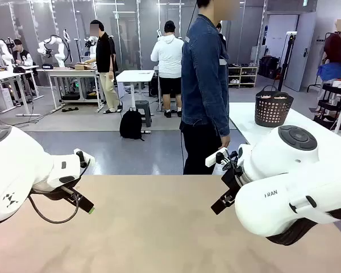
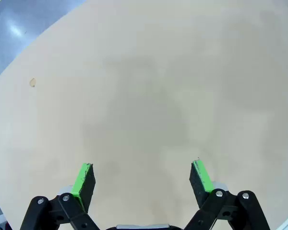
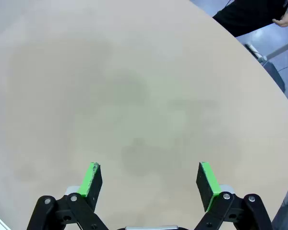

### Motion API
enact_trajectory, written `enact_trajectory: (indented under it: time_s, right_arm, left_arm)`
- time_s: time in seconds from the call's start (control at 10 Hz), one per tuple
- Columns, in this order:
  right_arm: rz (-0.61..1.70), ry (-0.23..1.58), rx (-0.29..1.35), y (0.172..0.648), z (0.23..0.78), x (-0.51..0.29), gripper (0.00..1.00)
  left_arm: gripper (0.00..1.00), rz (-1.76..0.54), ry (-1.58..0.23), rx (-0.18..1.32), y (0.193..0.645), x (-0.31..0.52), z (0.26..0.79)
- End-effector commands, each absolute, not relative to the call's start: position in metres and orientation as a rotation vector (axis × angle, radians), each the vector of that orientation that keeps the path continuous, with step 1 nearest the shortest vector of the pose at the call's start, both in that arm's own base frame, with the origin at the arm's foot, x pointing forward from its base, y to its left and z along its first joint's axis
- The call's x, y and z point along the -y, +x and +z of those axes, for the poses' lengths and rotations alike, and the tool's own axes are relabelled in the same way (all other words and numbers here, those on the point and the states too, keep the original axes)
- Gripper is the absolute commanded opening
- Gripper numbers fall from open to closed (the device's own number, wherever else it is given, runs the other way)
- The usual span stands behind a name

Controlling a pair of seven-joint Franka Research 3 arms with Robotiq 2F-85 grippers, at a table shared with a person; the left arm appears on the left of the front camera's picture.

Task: Fold the towel.
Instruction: Grab the top end of the 100 cm Hotel Towel extended by the human.

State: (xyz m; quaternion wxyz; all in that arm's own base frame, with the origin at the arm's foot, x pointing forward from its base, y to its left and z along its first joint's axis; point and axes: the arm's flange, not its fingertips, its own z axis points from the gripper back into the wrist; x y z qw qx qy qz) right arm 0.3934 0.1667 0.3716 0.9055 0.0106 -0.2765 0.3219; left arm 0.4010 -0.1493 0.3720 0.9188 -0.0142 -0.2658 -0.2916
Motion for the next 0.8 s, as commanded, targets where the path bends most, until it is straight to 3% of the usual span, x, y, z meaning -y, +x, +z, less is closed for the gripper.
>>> enact_trajectory:
  time_s: [0.0, 0.7]
  right_arm:
    - [0.665, 0.022, 0.571, 0.3934, 0.3716, -0.1667, 1.0]
    - [0.665, 0.022, 0.571, 0.3934, 0.3716, -0.1667, 1.0]
  left_arm:
    - [1.0, -0.6, -0.029, 0.547, 0.401, 0.1495, 0.3721]
    - [1.0, -0.6, -0.029, 0.547, 0.401, 0.1495, 0.3721]
